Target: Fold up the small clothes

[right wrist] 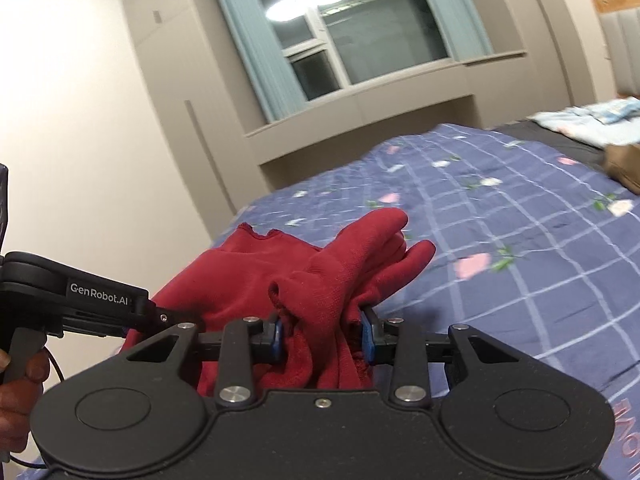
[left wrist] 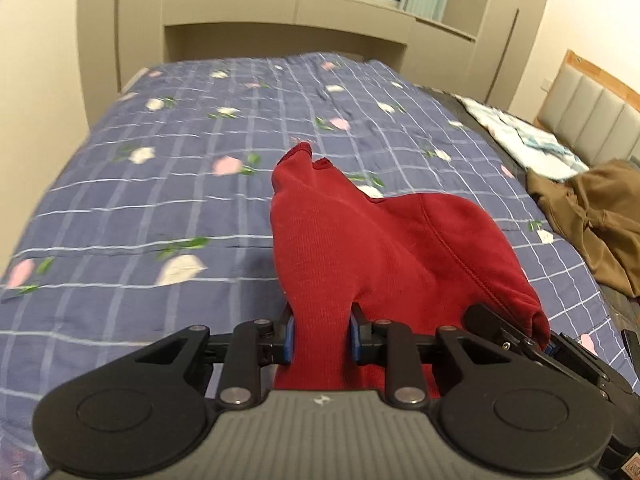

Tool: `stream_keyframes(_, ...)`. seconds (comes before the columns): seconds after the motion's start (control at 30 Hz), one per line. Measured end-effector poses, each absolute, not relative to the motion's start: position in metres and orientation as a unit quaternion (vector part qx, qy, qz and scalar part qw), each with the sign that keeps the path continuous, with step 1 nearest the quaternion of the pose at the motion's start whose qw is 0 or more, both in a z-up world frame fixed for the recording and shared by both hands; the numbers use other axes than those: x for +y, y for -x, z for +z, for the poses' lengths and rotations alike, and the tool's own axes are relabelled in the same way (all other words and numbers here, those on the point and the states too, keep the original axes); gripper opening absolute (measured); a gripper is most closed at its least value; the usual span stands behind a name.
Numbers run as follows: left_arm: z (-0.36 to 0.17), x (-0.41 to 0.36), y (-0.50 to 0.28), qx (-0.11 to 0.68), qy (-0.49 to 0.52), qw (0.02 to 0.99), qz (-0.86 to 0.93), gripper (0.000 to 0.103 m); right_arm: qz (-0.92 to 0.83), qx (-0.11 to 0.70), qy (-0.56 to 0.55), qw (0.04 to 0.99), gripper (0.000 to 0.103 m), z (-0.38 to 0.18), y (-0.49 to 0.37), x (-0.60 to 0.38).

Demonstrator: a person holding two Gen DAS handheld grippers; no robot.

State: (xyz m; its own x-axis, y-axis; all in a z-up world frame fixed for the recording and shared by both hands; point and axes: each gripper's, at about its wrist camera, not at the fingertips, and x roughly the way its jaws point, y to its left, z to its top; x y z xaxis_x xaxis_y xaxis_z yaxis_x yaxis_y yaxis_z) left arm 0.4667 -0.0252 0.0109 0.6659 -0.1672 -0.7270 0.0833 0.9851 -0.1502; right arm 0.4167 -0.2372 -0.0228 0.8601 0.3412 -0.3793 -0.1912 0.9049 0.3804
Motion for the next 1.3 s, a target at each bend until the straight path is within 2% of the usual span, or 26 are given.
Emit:
stream_keyframes(0.2,0.008,0.023,-0.43,0.406,0.067,0.91,-0.042,0.027,0.171,0.237,-0.156,0.943,0.037,-0.023,-0.39,-0.189)
stream_keyframes(0.5,-0.053,0.073,-0.397,0.446,0.127,0.885,-0.026,0.031,0.15,0.304,-0.134,0.931,0.038,-0.064,-0.361,-0.149)
stream_keyframes(0.97,-0.066,0.08,-0.391,0.441,0.145,0.885,-0.026,0.039,0.143,0.329,-0.147,0.922,0.042,-0.083,-0.363,-0.162)
stream_keyframes(1.1,-0.066,0.082,-0.39,0.449,0.149,0.881,-0.021,0.051,0.141,0.334,-0.149,0.92,0.051,-0.082,-0.365,-0.164)
stream_keyframes(1.17,-0.063,0.083,-0.387,0.459,0.157,0.874,-0.021,0.061,0.139,0.337,-0.152,0.919,0.058,-0.08,-0.365,-0.167)
stream_keyframes(1.23,-0.058,0.084,-0.38,0.455,0.166,0.874,-0.026,0.083,0.139,0.335,-0.151,0.92,0.069,-0.077,-0.362,-0.169)
stream_keyframes(1.3,-0.052,0.084,-0.373,0.447,0.167,0.879,-0.022,0.088,0.139,0.331,-0.144,0.922,0.077,-0.074,-0.357,-0.172)
